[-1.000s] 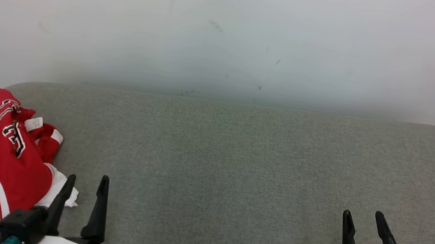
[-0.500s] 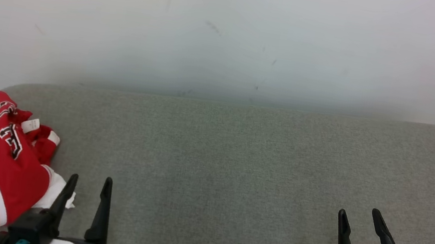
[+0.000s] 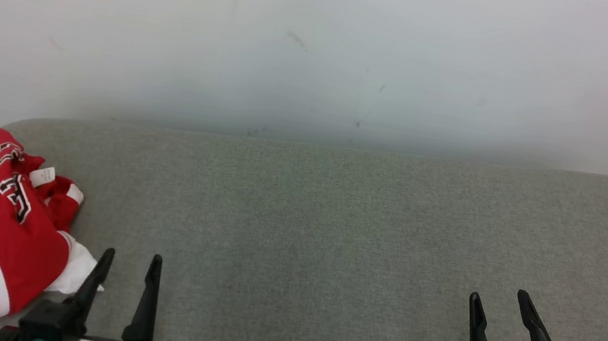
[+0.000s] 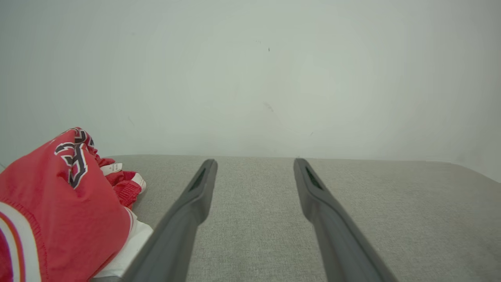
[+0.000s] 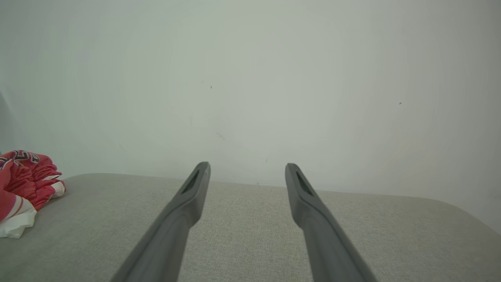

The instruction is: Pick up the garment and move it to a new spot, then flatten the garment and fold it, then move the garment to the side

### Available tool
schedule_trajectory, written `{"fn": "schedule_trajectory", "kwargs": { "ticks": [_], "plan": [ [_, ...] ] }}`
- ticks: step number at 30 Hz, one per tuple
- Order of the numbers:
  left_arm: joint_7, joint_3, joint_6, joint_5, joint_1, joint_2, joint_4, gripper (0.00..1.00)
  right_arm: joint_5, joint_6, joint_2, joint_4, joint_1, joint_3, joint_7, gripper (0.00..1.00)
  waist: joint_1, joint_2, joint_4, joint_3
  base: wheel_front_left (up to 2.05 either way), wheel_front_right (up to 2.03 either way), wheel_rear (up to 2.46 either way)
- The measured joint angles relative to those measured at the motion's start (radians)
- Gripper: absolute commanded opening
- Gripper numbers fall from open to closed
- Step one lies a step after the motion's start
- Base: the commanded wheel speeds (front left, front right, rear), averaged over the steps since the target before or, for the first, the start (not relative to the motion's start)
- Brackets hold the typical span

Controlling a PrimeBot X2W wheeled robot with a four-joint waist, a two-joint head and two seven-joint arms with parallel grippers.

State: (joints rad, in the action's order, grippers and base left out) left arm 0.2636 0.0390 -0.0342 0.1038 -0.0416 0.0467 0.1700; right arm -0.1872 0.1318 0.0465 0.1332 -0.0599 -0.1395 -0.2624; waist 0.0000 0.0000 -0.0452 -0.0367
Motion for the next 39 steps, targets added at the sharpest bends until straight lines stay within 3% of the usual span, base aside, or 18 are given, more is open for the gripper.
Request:
{"fn": "schedule_trajectory", "kwargs": {
  "ticks": [25,39],
  "plan": [
    [0.0,0.003,-0.005,0.023,-0.005,0.0,0.023,1.0,-0.026,0.0,0.001,0.003,0.0,-0.005,0.0,1.0,0.0,0.0,0.018,-0.008,0.0,0.0,0.0],
    [0.001,-0.036,-0.011,0.027,-0.019,0.0,0.042,1.0,-0.063,0.0,0.001,0.003,0.012,-0.038,0.0,1.0,0.0,0.0,0.124,-0.007,0.0,0.0,0.0]
  ]
}}
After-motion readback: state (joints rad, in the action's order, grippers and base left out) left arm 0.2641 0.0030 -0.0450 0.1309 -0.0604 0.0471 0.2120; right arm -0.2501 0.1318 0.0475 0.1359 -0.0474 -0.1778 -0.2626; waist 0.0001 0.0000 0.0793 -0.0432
